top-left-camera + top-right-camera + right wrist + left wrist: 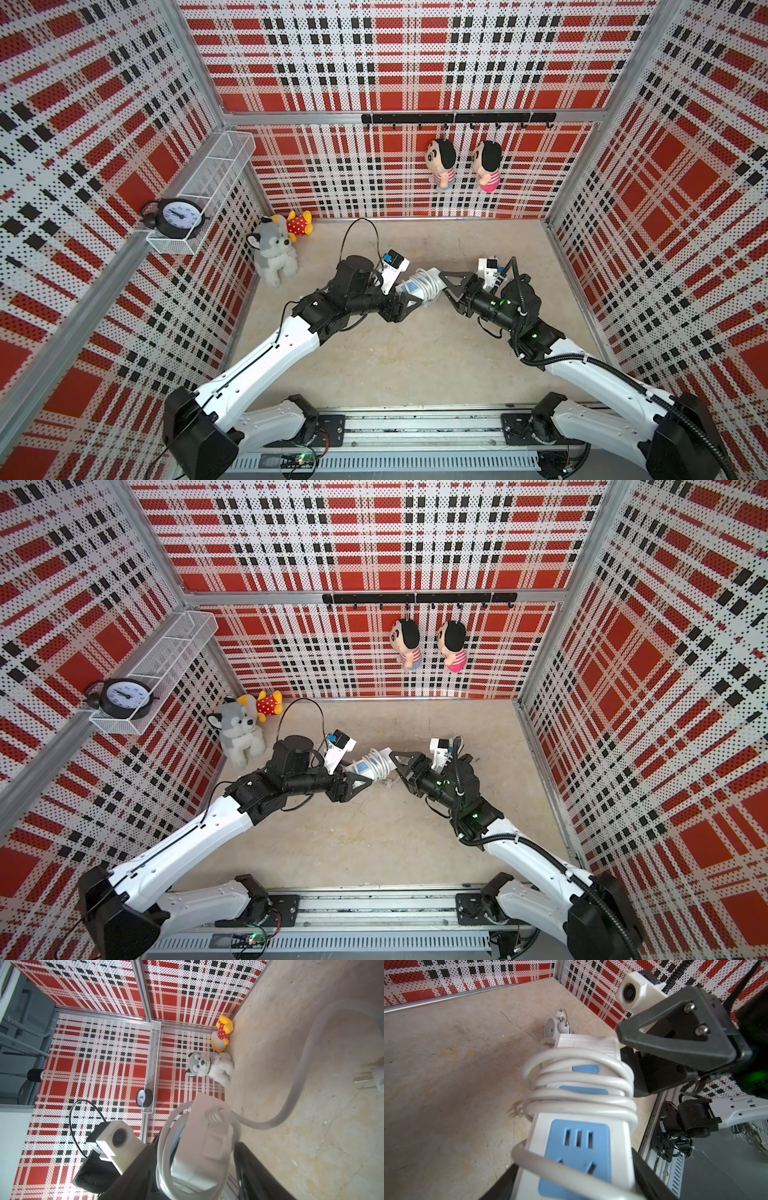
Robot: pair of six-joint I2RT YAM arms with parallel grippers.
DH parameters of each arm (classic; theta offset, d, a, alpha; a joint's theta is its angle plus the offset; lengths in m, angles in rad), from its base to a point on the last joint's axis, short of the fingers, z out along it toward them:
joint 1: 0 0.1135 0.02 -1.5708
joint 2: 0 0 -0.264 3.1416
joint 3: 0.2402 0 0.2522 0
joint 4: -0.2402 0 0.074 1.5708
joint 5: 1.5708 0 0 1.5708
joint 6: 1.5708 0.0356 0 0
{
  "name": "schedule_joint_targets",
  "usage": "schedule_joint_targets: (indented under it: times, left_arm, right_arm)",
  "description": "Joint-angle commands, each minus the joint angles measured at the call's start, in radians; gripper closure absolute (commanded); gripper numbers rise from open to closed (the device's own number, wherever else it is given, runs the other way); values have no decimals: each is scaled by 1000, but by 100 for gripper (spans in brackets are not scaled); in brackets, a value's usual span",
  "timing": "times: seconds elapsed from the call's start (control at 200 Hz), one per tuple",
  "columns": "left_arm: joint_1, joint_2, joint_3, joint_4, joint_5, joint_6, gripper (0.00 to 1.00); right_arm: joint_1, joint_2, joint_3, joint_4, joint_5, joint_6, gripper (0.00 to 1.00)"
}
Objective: Unwrap the cord wrapped around the power strip
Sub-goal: Adjust the power strip.
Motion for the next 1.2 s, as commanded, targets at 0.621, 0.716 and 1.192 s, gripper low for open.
schedule_joint_targets:
  times: [0.621,0.716,1.192]
  left_arm:
    - [-123,18,-4,77,-201,93,93]
    - [-118,-1,-21,106,-223,67,37]
    - [163,-216,-198,329,-174,-424,2]
  right_arm:
    - [14,99,-40,161,67,194,88]
    - [14,113,-51,218,69,212,100]
    - [8,175,-17,305,150,172,100]
